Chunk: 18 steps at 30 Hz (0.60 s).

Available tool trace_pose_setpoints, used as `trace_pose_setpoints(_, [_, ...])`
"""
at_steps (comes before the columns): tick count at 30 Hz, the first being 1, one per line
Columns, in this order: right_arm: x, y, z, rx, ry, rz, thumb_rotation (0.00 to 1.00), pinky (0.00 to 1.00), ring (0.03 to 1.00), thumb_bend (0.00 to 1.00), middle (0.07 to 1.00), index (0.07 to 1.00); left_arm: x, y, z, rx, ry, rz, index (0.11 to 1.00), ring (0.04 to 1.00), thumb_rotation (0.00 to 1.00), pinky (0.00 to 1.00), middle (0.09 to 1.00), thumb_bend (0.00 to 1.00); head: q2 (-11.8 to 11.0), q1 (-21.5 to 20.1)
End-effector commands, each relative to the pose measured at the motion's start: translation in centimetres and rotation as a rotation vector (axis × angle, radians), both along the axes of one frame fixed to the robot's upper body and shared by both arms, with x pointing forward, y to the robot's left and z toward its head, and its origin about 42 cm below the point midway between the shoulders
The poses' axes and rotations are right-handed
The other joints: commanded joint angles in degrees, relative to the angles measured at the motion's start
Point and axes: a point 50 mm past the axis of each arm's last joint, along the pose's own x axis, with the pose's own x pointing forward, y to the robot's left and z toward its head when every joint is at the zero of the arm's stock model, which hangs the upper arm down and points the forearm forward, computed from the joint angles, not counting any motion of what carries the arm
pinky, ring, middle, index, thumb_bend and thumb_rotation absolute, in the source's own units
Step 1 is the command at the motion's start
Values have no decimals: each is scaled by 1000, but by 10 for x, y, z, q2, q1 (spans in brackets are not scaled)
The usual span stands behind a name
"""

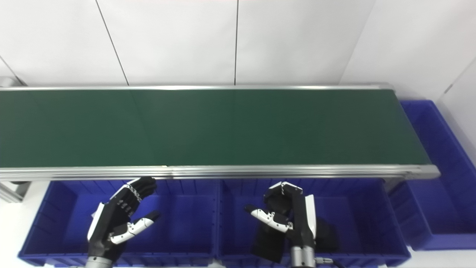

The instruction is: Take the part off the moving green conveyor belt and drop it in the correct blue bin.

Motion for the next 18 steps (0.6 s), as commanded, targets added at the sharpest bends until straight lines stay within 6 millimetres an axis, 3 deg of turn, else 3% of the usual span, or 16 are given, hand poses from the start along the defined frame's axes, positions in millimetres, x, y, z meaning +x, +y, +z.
trace_pose_setpoints(1, [14,-1,9,-21,-71,3,0,49,77,548,105,105,4,1,11,-7,-47,-5,738,770,0,825,773,597,4,1])
trace_pose_setpoints(9, [30,-3,-5,-84,-63,-1,0,95,123,615,152,152,2,0,11,-4,-44,-9,736,769,0,822,770,601,7,6])
trace_pose_setpoints(11, [33,-2,-6,-91,-63,3,0,122,154,659,202,205,2,-1,11,-6,-42,-7,734,765,0,814,766,607,5,7])
trace_pose_setpoints(15, [35,-1,-4,-119,-84,-2,0,170,213,619,272,260,1,-2,10,-9,-33,-2,740,769,0,811,772,611,2,8])
trace_pose_setpoints(18, [37,-1,-1,-128,-100,-21,0,207,255,568,429,272,0,-4,9,-8,-30,-4,742,773,0,815,774,615,-3,10])
